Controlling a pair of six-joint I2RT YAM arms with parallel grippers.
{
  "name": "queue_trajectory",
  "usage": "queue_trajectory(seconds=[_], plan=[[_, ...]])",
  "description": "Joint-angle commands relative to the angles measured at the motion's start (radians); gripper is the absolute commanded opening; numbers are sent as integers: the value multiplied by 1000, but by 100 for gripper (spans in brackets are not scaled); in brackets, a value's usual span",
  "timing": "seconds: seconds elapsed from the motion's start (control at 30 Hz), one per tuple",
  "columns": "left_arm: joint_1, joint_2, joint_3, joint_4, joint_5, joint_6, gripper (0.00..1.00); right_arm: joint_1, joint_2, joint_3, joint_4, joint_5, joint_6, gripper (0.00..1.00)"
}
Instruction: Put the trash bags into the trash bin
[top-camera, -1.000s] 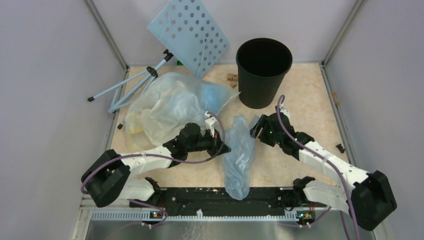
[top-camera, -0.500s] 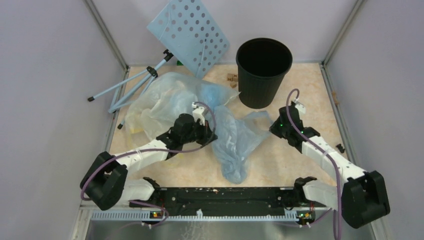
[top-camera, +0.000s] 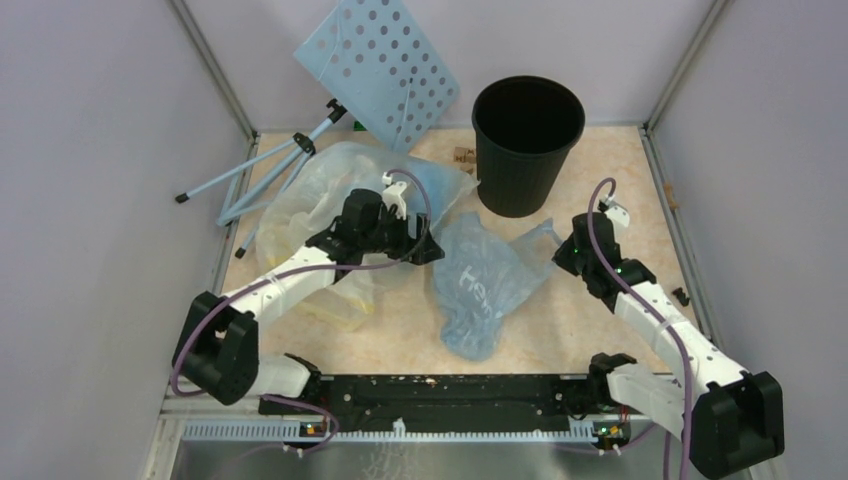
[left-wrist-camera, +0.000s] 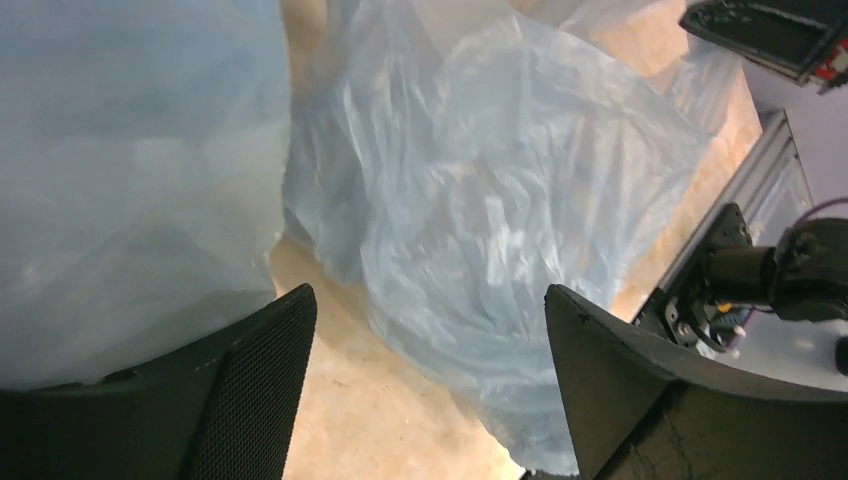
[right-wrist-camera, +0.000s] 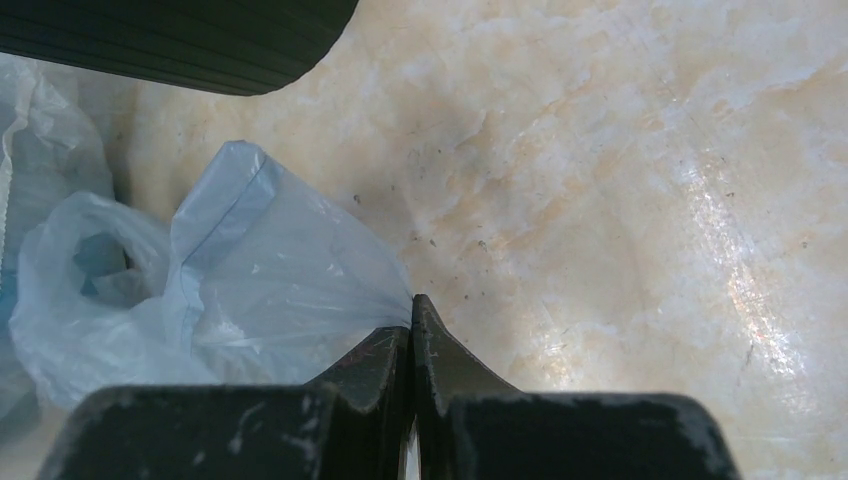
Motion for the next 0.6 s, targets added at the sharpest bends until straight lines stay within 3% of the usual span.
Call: queue_trajectory(seconds=[0.0,0.2,0.3,0.4,0.57], plan=[[-39,-37,57,-153,77,49,89,-6,-26,11,8,4,1,0],[-191,-113,3,-231,33,-64,85,-5,-26,1,26,-5,-1,0],[-276,-123,-18,-212,-27,-125,91,-5,-22,-8,39,-21,-6,0],[-316,-103,-36,-156,-50,-159,99,-5,-19,-15,49,-42,-7,0],[-381,-8,2,-150,-130,-151,95,-5,-27,-16,47,-52,-6,0]])
